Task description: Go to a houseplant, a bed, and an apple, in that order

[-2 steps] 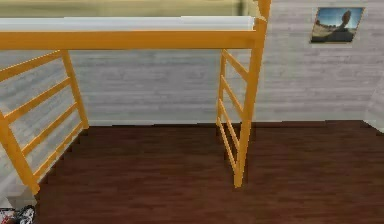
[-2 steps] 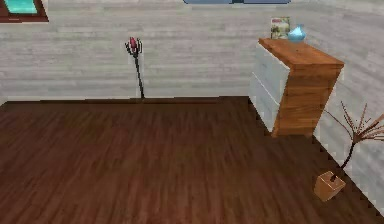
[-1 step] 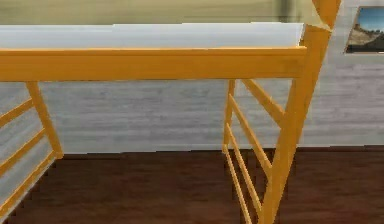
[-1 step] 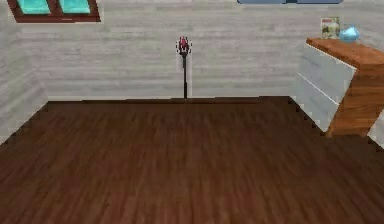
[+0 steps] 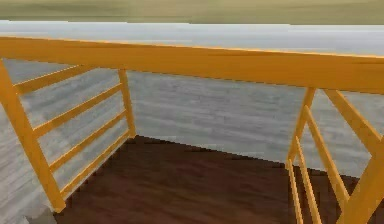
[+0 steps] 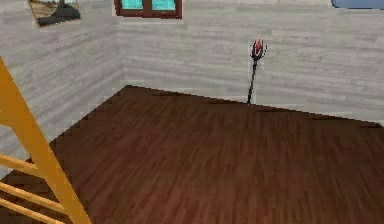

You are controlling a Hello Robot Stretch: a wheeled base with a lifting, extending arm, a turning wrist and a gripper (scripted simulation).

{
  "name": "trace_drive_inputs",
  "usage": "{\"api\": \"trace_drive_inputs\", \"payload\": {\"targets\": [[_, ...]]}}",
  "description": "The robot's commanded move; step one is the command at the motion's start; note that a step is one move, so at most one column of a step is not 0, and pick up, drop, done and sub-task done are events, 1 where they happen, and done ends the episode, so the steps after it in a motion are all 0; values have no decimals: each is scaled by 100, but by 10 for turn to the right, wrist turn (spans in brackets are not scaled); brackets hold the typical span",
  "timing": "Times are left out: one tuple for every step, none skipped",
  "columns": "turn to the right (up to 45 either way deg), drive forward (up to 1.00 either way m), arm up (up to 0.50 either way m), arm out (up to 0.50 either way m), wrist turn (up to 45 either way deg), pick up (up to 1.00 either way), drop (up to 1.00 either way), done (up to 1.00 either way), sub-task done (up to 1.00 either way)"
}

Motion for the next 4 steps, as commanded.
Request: {"api": "trace_drive_inputs", "payload": {"targets": [[0,0,0,0,0,0,0,0,100],[-450,0,0,0,0,0,0,0,0],[-450,0,0,0,0,0,0,0,0],[-450,0,0,0,0,0,0,0,0]]}}
